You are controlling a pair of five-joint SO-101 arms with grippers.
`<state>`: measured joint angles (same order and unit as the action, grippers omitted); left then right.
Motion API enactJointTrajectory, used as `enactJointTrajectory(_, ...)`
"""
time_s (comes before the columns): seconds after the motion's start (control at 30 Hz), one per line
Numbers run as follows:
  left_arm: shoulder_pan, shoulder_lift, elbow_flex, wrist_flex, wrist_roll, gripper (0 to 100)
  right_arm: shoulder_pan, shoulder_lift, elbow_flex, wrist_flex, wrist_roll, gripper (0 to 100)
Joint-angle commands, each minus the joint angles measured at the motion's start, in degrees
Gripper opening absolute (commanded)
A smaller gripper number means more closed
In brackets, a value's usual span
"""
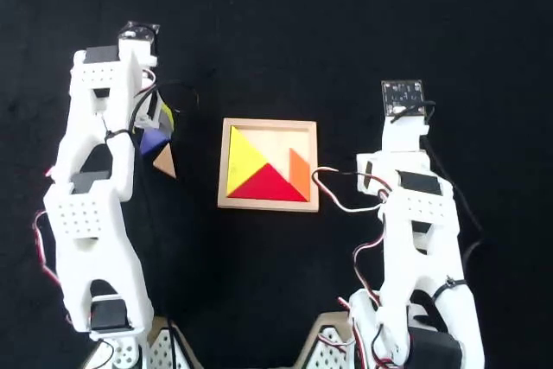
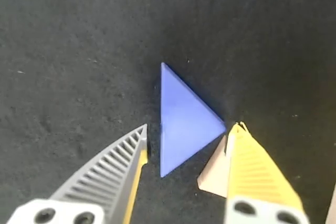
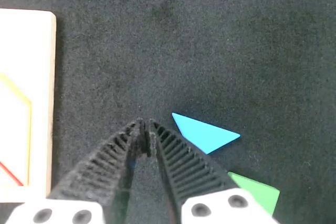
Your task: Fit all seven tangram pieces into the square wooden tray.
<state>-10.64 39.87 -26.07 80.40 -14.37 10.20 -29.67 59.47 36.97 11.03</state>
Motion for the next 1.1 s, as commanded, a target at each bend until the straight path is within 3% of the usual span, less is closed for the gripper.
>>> enactJointTrajectory(0.0,-0.4,2.1,-3.1,-2.6,1.2,25,-1.1,-1.6,-0.1,-0.8,0.5,1.5)
enactJointTrajectory(0.73,0.0,4.0,-4.5,-2.4,5.5,24,-1.1,-1.6,-0.1,-1.0,0.5,1.5)
enactJointTrajectory(1.07,0.2,4.0,-5.0,-2.5,5.0,8,-1.1,-1.6,-0.1,-1.0,0.5,1.5)
